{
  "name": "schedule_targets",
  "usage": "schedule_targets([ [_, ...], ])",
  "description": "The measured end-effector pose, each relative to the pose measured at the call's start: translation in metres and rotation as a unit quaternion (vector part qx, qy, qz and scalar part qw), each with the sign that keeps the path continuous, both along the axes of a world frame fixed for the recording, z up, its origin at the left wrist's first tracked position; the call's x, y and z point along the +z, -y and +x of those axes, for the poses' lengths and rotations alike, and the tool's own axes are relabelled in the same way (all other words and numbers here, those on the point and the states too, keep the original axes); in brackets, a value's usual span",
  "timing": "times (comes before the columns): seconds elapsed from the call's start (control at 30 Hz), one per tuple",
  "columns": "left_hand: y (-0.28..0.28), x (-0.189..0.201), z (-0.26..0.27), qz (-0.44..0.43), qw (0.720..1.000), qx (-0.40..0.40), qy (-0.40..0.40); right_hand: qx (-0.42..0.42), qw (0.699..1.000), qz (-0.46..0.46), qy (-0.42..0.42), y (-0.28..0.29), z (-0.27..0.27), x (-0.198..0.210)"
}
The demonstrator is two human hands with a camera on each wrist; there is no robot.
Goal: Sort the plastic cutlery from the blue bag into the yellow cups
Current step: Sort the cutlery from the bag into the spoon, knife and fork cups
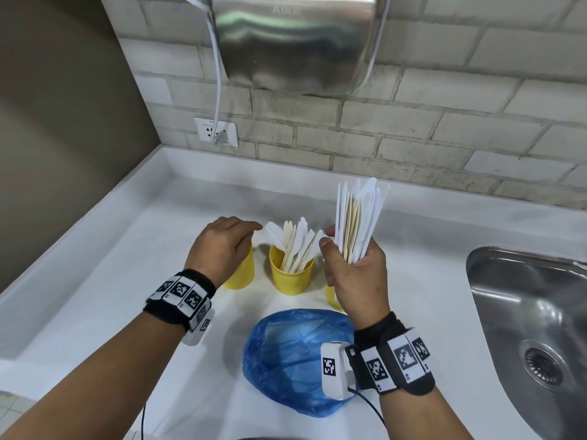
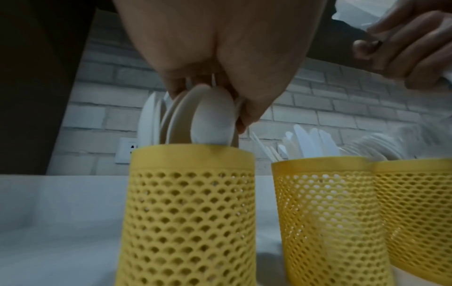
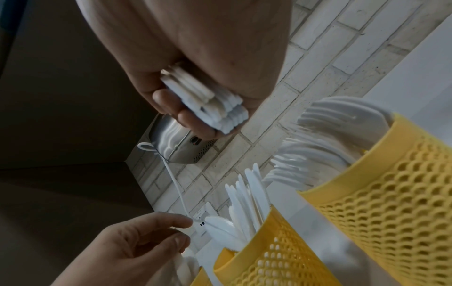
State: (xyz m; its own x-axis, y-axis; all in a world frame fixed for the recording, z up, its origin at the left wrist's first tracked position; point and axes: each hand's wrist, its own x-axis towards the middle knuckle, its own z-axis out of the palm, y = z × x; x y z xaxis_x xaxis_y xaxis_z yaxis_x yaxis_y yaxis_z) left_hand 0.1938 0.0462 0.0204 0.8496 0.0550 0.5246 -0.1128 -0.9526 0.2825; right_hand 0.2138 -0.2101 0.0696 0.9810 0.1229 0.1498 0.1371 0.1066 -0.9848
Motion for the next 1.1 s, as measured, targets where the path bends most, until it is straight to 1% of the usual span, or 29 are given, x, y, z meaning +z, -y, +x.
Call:
schedule_targets([
  [0.07,-0.003,0.003,-0.002,-0.042,0.999,0.02,-0.003,0.003,1.0,-0.001,0.004,-0.001,0.0,-0.001],
  [0.1,-0.005,0.005,-0.002,-0.049,0.998,0.026,-0.001,0.004,1.0,-0.003,0.005,-0.001,0.0,-0.001],
  [0.2,-0.009,0.008,0.0,-0.013,0.999,0.047,-0.01,0.006,1.0,-0.01,0.005,-0.003,0.001,-0.002],
  [0.23,-0.011,0.007,0.002,0.009,0.997,0.075,-0.03,0.006,1.0,-0.013,0.005,-0.003,0.001,-0.002],
  [0.27,-0.013,0.004,0.004,0.021,0.991,0.11,-0.071,0.006,1.0,-0.016,0.005,-0.004,0.001,-0.003],
  [0.33,-0.013,0.003,0.006,0.013,0.967,0.165,-0.194,0.008,1.0,-0.016,0.003,-0.004,0.003,-0.004],
  [0.4,-0.016,0.002,0.009,-0.011,0.943,0.171,-0.285,0.009,1.0,-0.017,-0.001,-0.004,0.004,-0.006],
  [0.47,-0.017,0.004,0.013,-0.012,0.931,0.155,-0.33,0.014,1.0,-0.02,-0.005,-0.004,0.005,-0.005],
  [0.5,-0.015,0.009,0.013,-0.025,0.929,0.158,-0.333,0.018,1.0,-0.018,-0.009,-0.003,0.005,-0.004],
  [0.53,-0.012,0.016,0.012,-0.05,0.933,0.171,-0.313,0.022,1.0,-0.011,-0.014,-0.002,0.004,-0.003],
  [0.6,0.001,0.034,0.006,-0.1,0.959,0.187,-0.188,0.025,1.0,0.005,-0.013,-0.001,0.002,0.001],
  [0.63,0.01,0.044,0.001,-0.129,0.969,0.176,-0.119,0.027,1.0,0.012,-0.008,-0.002,0.001,0.004],
  [0.67,0.024,0.056,-0.005,-0.181,0.969,0.154,-0.065,0.029,0.999,0.021,-0.002,-0.002,0.0,0.009],
  [0.7,0.037,0.066,-0.011,-0.262,0.956,0.127,-0.043,0.032,0.999,0.032,0.005,-0.003,-0.001,0.015],
  [0.73,0.052,0.078,-0.016,-0.365,0.925,0.099,-0.048,0.035,0.998,0.044,0.014,-0.006,-0.002,0.023],
  [0.77,0.065,0.085,-0.021,-0.486,0.868,0.072,-0.073,0.04,0.997,0.053,0.027,-0.008,-0.004,0.032],
  [0.8,0.078,0.09,-0.024,-0.599,0.79,0.047,-0.116,0.044,0.996,0.061,0.046,-0.01,-0.005,0.04],
  [0.83,0.087,0.09,-0.025,-0.685,0.708,0.025,-0.169,0.049,0.994,0.07,0.065,-0.013,-0.006,0.047],
  [0.9,0.097,0.087,-0.027,-0.783,0.565,-0.024,-0.26,0.057,0.991,0.086,0.088,-0.02,-0.008,0.056],
  [0.93,0.102,0.087,-0.028,-0.815,0.505,-0.046,-0.281,0.06,0.99,0.09,0.09,-0.024,-0.009,0.057],
  [0.97,0.104,0.086,-0.028,-0.839,0.458,-0.064,-0.286,0.063,0.99,0.09,0.088,-0.029,-0.011,0.056],
  [1.0,0.108,0.088,-0.029,-0.853,0.433,-0.072,-0.282,0.067,0.991,0.085,0.083,-0.032,-0.012,0.054],
  [1.03,0.11,0.089,-0.03,-0.864,0.419,-0.079,-0.269,0.072,0.991,0.077,0.078,-0.036,-0.013,0.05],
  [1.1,0.114,0.089,-0.03,-0.874,0.41,-0.098,-0.241,0.082,0.993,0.064,0.062,-0.042,-0.018,0.041],
])
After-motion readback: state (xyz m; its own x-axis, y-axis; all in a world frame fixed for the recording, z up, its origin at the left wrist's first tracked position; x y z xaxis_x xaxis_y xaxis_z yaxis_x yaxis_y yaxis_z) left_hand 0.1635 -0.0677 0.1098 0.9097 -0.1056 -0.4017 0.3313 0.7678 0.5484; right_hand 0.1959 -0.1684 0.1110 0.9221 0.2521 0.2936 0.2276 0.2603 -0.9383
